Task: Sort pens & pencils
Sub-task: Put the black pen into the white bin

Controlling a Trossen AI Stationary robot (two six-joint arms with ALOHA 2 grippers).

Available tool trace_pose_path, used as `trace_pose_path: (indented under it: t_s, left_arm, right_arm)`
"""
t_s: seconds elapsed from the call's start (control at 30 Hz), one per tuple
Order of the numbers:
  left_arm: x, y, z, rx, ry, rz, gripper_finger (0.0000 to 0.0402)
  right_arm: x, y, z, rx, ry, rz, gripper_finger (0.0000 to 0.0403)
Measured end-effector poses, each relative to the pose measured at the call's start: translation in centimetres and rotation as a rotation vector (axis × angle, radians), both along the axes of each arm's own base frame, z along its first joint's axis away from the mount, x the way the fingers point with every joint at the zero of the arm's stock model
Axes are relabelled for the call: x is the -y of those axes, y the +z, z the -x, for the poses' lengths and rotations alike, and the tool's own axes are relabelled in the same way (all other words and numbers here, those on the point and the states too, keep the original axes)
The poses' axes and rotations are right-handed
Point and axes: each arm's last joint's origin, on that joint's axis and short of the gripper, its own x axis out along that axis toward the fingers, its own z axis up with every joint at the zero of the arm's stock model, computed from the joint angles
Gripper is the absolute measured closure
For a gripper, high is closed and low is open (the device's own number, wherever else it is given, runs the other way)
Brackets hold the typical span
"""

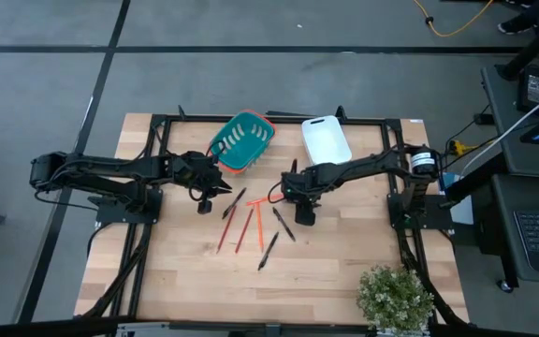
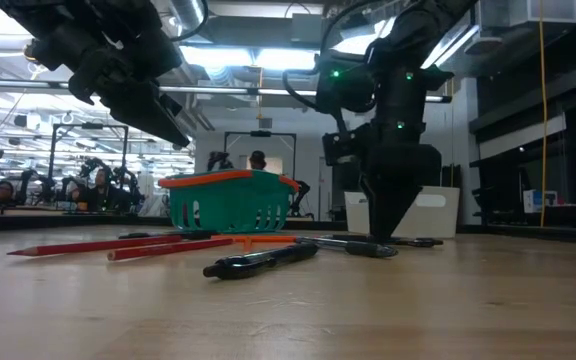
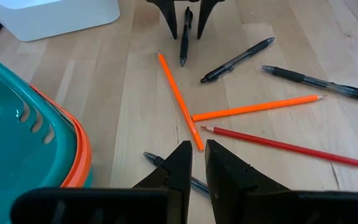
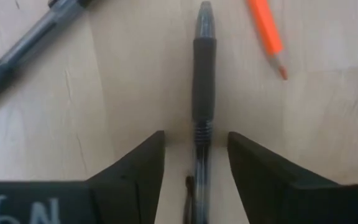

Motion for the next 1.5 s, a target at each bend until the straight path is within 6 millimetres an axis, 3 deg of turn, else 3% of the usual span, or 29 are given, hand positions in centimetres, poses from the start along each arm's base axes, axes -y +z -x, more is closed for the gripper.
trace_pose_path:
  t_s: [0.4,0.73,1.1,1.5]
  left_arm:
    - [0.0,0.0,0.0,0.000,0.000,0.000,0.0360]
    - [0.0,0.0,0.0,0.000,0.000,0.001,0.0360]
    - [0.0,0.0,0.0,0.000,0.001,0.001,0.0360]
    - [0.0,0.0,0.0,-0.001,0.002,0.000,0.0360]
  right_arm:
    - [0.0,-1.2,-0.1,-0.041,-0.012,-0.005,0.0257]
    - [0.0,-1.3,-0.1,-0.038,-0.010,-0.005,0.0374]
    - [0.4,-1.1,0.0,-0.040,-0.072,-0.054,0.0375]
    - [0.3,2.6,1.0,0.038,-0.072,-0.059,0.0375]
